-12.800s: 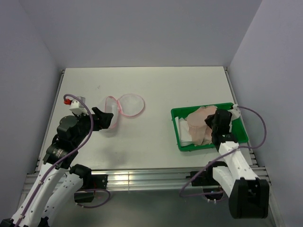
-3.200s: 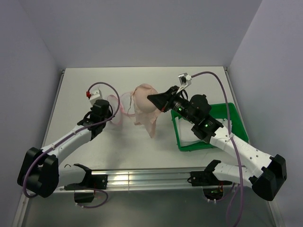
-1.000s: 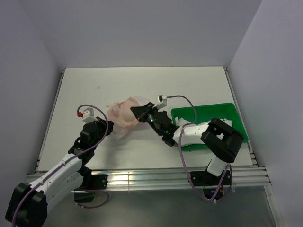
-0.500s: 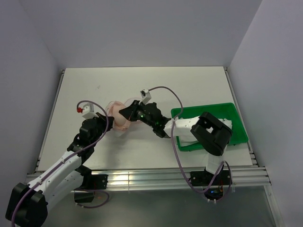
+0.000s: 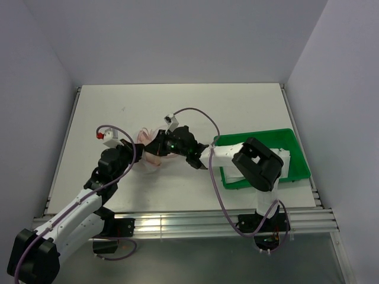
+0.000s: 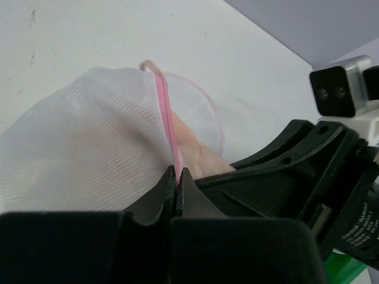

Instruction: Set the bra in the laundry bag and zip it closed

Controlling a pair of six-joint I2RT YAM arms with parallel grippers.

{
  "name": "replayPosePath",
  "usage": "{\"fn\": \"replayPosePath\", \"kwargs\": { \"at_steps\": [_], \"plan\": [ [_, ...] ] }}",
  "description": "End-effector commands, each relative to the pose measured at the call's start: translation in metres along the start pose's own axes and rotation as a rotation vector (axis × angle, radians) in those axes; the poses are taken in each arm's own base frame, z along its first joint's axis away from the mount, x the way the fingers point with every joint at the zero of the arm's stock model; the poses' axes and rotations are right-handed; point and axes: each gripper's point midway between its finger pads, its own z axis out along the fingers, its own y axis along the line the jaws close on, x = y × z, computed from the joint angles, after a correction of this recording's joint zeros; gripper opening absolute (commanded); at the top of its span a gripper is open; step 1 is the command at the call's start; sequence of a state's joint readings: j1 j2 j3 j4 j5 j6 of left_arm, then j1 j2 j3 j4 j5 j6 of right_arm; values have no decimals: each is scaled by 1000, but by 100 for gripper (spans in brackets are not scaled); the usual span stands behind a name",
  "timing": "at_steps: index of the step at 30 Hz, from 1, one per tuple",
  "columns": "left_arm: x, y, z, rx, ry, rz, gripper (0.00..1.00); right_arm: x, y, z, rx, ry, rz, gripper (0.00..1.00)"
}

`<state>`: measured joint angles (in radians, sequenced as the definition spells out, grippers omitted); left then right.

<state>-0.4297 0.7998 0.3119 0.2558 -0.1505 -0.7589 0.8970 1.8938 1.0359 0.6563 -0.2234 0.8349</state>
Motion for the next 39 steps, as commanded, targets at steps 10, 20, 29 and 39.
{"fn": "replayPosePath", "kwargs": {
  "at_steps": [10, 20, 29, 39],
  "plan": [
    [-17, -79, 8, 329, 5, 6, 0, 8, 11, -20, -33, -21, 43, 0],
    [21, -45, -24, 303, 60, -66, 1, -67, 15, -13, 6, -377, 251, 0],
    [35, -30, -25, 266, 89, -76, 10, -33, -18, 22, 268, -374, 194, 9],
    [25, -7, -15, 101, 50, -83, 22, -15, -52, -5, 422, -153, -26, 77]
  ]
}}
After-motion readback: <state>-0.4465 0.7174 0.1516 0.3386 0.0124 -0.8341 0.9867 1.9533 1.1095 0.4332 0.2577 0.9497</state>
